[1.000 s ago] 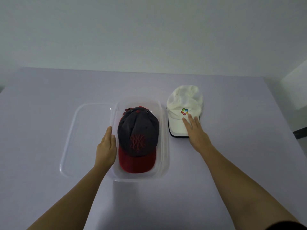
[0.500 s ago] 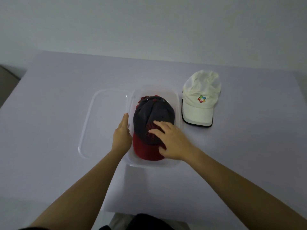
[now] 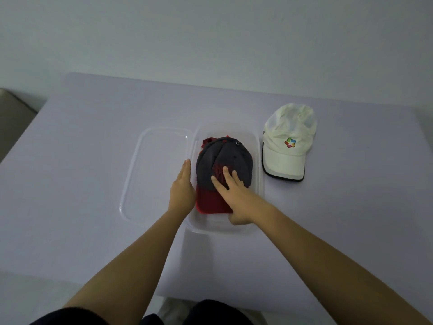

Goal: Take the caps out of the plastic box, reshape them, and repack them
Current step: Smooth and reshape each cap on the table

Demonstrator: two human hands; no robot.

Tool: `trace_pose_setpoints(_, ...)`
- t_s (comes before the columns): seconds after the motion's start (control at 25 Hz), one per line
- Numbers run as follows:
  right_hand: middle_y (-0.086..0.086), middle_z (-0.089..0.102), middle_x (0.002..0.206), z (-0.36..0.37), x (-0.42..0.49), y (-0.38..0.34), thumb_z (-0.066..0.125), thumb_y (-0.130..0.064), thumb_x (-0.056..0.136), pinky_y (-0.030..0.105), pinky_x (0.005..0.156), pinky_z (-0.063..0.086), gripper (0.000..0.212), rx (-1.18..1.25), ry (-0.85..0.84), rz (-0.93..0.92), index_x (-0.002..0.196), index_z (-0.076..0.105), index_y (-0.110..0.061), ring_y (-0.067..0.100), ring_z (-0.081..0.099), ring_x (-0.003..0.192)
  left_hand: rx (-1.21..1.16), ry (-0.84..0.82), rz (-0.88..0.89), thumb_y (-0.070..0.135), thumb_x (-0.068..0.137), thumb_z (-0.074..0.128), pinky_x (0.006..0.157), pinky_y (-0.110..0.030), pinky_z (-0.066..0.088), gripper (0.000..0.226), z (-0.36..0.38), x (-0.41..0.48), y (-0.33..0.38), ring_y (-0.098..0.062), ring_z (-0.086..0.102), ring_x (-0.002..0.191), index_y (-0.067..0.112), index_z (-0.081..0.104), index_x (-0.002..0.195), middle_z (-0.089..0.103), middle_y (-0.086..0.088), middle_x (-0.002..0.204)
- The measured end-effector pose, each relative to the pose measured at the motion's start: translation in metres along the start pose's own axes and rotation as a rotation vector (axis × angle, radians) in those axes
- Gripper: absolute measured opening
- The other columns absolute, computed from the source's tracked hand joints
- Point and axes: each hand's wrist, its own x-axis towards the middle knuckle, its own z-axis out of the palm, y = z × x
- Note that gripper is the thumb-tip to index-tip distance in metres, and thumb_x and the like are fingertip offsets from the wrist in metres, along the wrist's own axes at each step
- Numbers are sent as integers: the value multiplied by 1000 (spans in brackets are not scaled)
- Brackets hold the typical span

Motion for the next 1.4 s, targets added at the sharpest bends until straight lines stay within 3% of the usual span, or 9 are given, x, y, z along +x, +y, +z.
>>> trace_pose_setpoints(0.16, 21, -12, 156, 5, -9, 1, 57, -3, 86, 49, 111, 30, 90, -51, 3, -28, 150, -5, -15, 43, 3, 144, -1, 3, -14, -11, 88, 35, 110, -44, 37, 70, 0, 1, 1, -29, 40, 136, 13, 16, 151, 25, -8, 157)
trace_pose_setpoints(0.44, 29, 3, 154, -1, -6, 5, 58, -38, 90, 48, 114, 22, 84, -171, -52, -106, 150, 5, -12, 46, 16, 140, -29, 18, -15, -10, 88, 34, 110, -42, 39, 69, 2, 2, 1, -29, 43, 135, 15, 18, 151, 25, -5, 157)
trace_pose_setpoints(0.6, 26, -1, 156, -5, -11, 8, 51, -12, 93, 52, 111, 29, 76, -147, -70, -82, 150, 0, -14, 45, 12, 141, -60, -3, -26, -7, 90, 35, 112, -37, 35, 66, -1, 2, 4, -27, 41, 136, 14, 19, 150, 25, -6, 157)
trace_pose_setpoints(0.8, 15, 13, 158, -14, -30, 1, 36, 15, 84, 41, 115, 25, 72, 117, 397, 52, 149, 10, -4, 36, 12, 145, -13, 71, -96, 24, 100, 35, 116, -38, 19, 53, -16, 4, 42, -30, 23, 144, 0, 25, 146, 23, -17, 156)
trace_pose_setpoints(1.04, 19, 46, 141, -36, -72, 8, 29, 14, 65, 55, 102, 37, 74, 196, 810, -60, 135, 47, -4, 46, 41, 130, -852, 48, -486, 49, 93, 28, 98, -44, 47, 59, -42, 11, 145, -30, 58, 112, 10, 53, 130, 60, -12, 125)
trace_pose_setpoints(1.12, 11, 24, 155, -41, -101, 20, 44, 10, 70, 47, 113, 28, 78, 354, 885, -110, 143, 37, -18, 33, 19, 144, -832, 78, -406, 50, 89, 34, 95, -44, 50, 52, -39, 5, 177, -28, 62, 104, 16, 62, 116, 66, -9, 116)
trace_pose_setpoints(1.24, -16, -16, 155, -35, -160, 39, 60, -16, 72, 3, 104, 20, 88, 1006, 753, -15, 144, 17, -43, -12, -7, 139, -710, 75, -251, 57, 83, 35, 97, -43, 48, 54, -12, -20, 224, -24, 60, 103, 19, 65, 109, 65, -1, 115)
trace_pose_setpoints(1.28, -20, -13, 153, -30, -174, 50, 64, -28, 72, 4, 102, 24, 90, 1228, 809, 111, 143, 13, -47, -18, -1, 135, -675, 61, -195, 55, 88, 35, 97, -40, 45, 54, 4, -33, 239, -20, 57, 105, 19, 63, 116, 61, 5, 116)
trace_pose_setpoints(1.4, -5, 20, 155, 2, -202, 96, 75, -46, 71, 39, 110, 34, 96, 1578, 873, 431, 146, 15, -41, 13, 29, 139, -666, -50, -63, 43, 98, 32, 84, -24, 38, 36, 69, -72, 267, -4, 51, 92, 29, 63, 107, 53, 17, 100)
